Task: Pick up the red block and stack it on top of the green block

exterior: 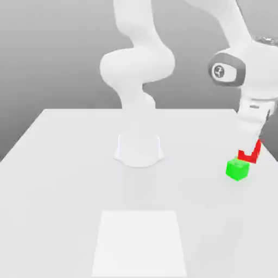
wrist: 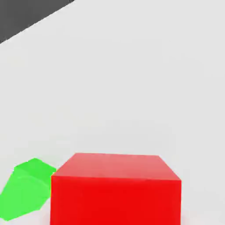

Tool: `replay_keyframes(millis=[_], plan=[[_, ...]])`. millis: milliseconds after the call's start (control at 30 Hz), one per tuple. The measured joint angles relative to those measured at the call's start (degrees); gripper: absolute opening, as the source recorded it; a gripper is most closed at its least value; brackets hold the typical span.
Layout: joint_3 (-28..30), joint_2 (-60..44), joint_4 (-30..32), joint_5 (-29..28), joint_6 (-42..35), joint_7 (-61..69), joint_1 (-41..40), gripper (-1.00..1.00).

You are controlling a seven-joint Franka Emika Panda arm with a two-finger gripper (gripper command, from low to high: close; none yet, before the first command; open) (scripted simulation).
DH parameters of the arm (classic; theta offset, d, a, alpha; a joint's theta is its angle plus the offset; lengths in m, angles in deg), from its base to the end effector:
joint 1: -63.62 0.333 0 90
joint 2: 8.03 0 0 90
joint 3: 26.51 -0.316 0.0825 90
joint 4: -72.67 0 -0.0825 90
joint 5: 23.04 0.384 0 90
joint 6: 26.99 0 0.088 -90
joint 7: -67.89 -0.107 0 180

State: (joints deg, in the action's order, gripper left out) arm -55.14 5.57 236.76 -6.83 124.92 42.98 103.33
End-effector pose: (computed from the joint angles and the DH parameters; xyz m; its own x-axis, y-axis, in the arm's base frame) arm 0.1503 0.3213 0.2521 0.8792 0.4765 -0.0017 0.4764 -0.8789 -0.0230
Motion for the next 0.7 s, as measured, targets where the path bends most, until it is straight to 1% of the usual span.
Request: replay_keyframes(millis=[33,100,233,400,533,633,667,700], plan=[[-1.17,0.53,0.79,0.09,0.09,1.38,2.05,-1.00],[-2.47,0.30,1.28,-0.86,0.67,1.81,3.04,-1.00],[-3.94,-2.20,1.08,-4.11,3.00,-0.08,1.35,-1.00],[-5.52,-6.93,0.91,-9.56,7.42,-3.86,-1.57,-1.00],[-5.66,-11.70,1.02,-16.26,11.70,-8.56,-3.48,-1.00],[-3.69,-15.69,1.18,-22.96,15.08,-13.22,-3.23,-1.00],[-3.19,-16.51,1.21,-24.43,15.77,-14.25,-3.02,1.00],[-3.20,-16.51,1.21,-24.43,15.77,-14.26,-3.07,1.00]])
